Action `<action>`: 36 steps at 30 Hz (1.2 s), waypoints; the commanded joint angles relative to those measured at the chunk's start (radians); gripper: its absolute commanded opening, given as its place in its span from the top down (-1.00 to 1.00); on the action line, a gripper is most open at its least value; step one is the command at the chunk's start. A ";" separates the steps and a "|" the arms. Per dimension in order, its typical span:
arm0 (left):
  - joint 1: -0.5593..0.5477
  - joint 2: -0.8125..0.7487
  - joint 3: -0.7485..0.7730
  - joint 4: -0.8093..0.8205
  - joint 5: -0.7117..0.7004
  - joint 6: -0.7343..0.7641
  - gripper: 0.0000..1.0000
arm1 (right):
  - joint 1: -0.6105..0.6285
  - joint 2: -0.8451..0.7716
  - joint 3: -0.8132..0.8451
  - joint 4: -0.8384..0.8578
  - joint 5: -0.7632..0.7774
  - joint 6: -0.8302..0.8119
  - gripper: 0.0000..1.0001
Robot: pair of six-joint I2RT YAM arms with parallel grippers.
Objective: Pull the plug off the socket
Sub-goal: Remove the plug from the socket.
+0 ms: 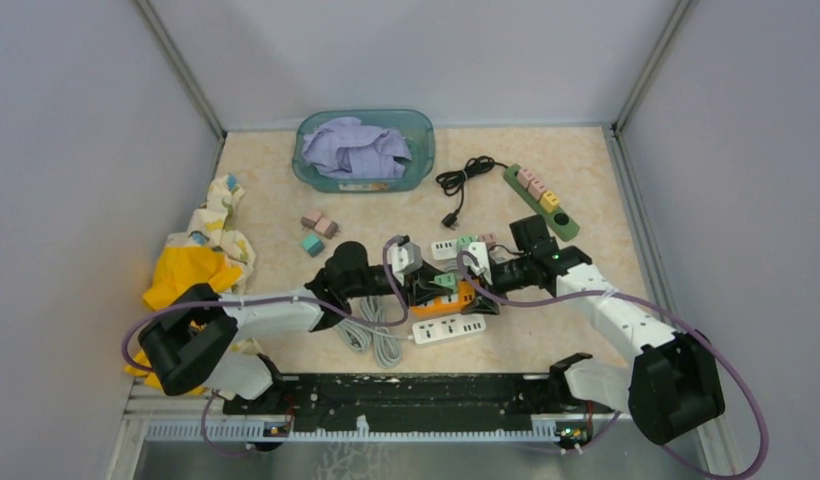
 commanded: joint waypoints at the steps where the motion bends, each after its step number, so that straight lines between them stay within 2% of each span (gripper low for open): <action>1: -0.074 -0.063 0.031 -0.111 -0.115 0.181 0.99 | 0.008 0.004 0.020 -0.049 0.003 -0.006 1.00; 4: -0.136 -0.066 0.068 -0.246 -0.222 0.332 0.99 | 0.010 0.007 0.022 -0.049 0.005 -0.003 1.00; 6: -0.140 -0.068 0.074 -0.267 -0.252 0.332 0.99 | 0.011 0.009 0.022 -0.050 0.007 -0.004 1.00; 8: -0.134 -0.088 0.065 -0.248 -0.268 0.267 0.99 | 0.011 0.010 0.023 -0.051 0.008 -0.005 1.00; 15: -0.001 -0.103 -0.031 0.094 -0.118 -0.111 0.99 | 0.015 0.015 0.025 -0.054 0.011 -0.006 1.00; 18: 0.012 -0.086 -0.043 0.171 -0.069 -0.115 0.99 | 0.015 0.015 0.025 -0.054 0.011 -0.006 1.00; 21: -0.013 -0.104 -0.006 0.014 -0.074 0.023 0.99 | 0.015 0.015 0.027 -0.058 0.013 -0.007 1.00; 24: -0.074 -0.129 0.043 -0.195 -0.176 0.234 0.99 | 0.016 0.016 0.027 -0.058 0.015 -0.008 1.00; 26: -0.088 -0.135 0.059 -0.270 -0.221 0.304 0.99 | 0.017 0.020 0.028 -0.058 0.017 -0.008 1.00; 28: -0.089 -0.148 0.056 -0.286 -0.234 0.300 0.99 | 0.019 0.023 0.028 -0.058 0.020 -0.008 1.00; 34: -0.055 -0.183 0.002 -0.136 -0.210 0.066 0.99 | 0.021 0.030 0.030 -0.059 0.024 -0.009 1.00; 36: -0.044 -0.179 0.002 -0.122 -0.195 0.045 0.99 | 0.021 0.031 0.030 -0.059 0.024 -0.008 1.00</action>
